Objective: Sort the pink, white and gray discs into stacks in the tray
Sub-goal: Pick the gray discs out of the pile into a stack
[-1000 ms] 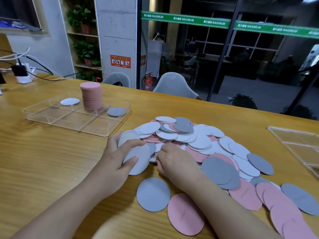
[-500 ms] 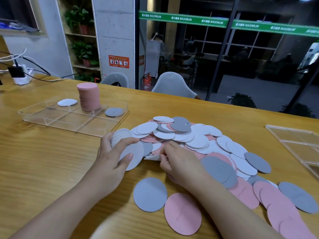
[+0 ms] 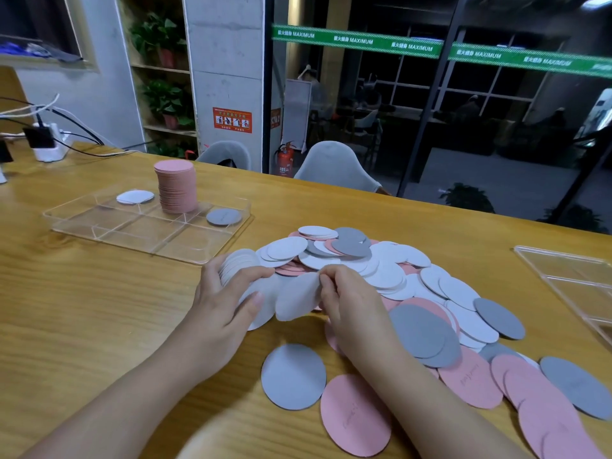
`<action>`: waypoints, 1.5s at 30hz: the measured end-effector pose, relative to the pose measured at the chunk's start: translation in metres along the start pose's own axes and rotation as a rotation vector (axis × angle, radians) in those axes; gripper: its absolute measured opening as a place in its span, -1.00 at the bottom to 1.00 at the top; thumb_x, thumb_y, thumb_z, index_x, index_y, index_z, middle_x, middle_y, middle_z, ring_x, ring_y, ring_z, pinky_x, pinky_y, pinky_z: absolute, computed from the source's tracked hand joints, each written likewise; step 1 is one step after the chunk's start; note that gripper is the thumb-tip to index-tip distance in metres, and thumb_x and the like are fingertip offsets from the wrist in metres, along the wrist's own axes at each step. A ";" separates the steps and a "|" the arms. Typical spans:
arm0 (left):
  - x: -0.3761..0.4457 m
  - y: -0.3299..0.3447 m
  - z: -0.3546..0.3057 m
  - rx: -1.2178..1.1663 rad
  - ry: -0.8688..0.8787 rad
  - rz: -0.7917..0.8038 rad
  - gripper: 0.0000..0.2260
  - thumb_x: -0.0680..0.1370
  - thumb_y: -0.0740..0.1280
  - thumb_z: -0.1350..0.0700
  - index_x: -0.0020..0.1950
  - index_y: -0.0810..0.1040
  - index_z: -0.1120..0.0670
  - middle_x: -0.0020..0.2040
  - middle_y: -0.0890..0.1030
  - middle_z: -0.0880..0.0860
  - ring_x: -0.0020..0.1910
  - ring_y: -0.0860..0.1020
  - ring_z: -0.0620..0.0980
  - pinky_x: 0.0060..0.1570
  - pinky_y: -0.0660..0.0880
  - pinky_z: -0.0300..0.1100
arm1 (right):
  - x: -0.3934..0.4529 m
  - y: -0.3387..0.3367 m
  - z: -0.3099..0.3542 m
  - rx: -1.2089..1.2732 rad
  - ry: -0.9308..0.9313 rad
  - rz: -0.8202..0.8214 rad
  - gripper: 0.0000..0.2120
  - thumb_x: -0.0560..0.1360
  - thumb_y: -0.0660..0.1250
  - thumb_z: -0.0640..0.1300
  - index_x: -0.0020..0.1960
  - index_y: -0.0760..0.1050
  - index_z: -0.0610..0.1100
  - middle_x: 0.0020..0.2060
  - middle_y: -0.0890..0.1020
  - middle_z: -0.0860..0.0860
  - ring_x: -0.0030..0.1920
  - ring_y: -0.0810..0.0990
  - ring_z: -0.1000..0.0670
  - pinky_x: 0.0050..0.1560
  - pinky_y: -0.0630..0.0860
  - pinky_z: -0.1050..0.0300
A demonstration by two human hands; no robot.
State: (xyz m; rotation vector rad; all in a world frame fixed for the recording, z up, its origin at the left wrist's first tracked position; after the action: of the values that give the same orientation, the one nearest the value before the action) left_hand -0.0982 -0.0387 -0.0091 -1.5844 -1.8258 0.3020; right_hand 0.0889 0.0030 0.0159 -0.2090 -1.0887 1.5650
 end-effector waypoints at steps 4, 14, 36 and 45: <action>0.000 0.000 -0.001 0.019 0.013 0.017 -0.62 0.32 0.07 -0.40 0.14 0.28 -0.52 0.13 0.03 -0.40 0.35 0.07 -0.27 0.33 0.07 -0.23 | -0.001 0.010 0.004 0.063 -0.019 -0.008 -0.85 0.61 0.09 -0.14 -0.07 0.40 -0.06 -0.15 0.51 0.02 -0.08 0.44 0.04 -0.03 0.38 0.13; 0.007 -0.002 0.000 -0.075 0.052 0.003 -0.59 0.36 0.28 -0.04 0.07 0.37 -0.52 0.22 0.12 -0.40 0.28 0.27 -0.32 0.20 0.17 -0.44 | 0.003 0.017 0.010 0.250 -0.038 0.026 -0.84 0.56 0.23 -0.19 0.05 0.51 0.03 -0.18 0.61 0.10 -0.12 0.55 0.12 -0.03 0.48 0.18; 0.025 -0.018 0.019 -0.259 -0.046 -0.053 -0.34 0.52 0.27 0.33 0.03 0.40 -0.55 0.27 0.11 -0.32 0.28 0.17 -0.42 -0.04 0.17 -0.72 | 0.116 0.042 -0.003 -0.295 -0.051 0.362 -0.35 0.46 0.32 0.13 0.45 0.20 -0.04 0.41 0.29 0.02 0.44 0.10 0.01 0.36 0.15 0.10; 0.025 -0.017 0.023 -0.231 -0.037 -0.075 -0.59 0.47 0.29 0.21 -0.02 0.48 -0.37 0.23 0.02 -0.45 0.16 0.07 -0.65 0.04 0.18 -0.59 | 0.126 0.051 0.000 -0.358 -0.022 0.539 -0.25 0.42 0.34 0.17 0.50 0.11 -0.01 0.44 0.26 -0.02 0.45 0.14 -0.05 0.36 0.16 0.05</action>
State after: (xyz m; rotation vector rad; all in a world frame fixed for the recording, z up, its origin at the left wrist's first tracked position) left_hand -0.1262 -0.0129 -0.0073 -1.6680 -2.0029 0.0885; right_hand 0.0128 0.1154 0.0310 -0.7817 -1.4024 1.8279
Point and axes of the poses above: each hand's wrist, its own x-axis towards the middle knuckle, its own y-axis out of the palm, z = x × y, the point moved 1 cm from there along x, towards the middle knuckle
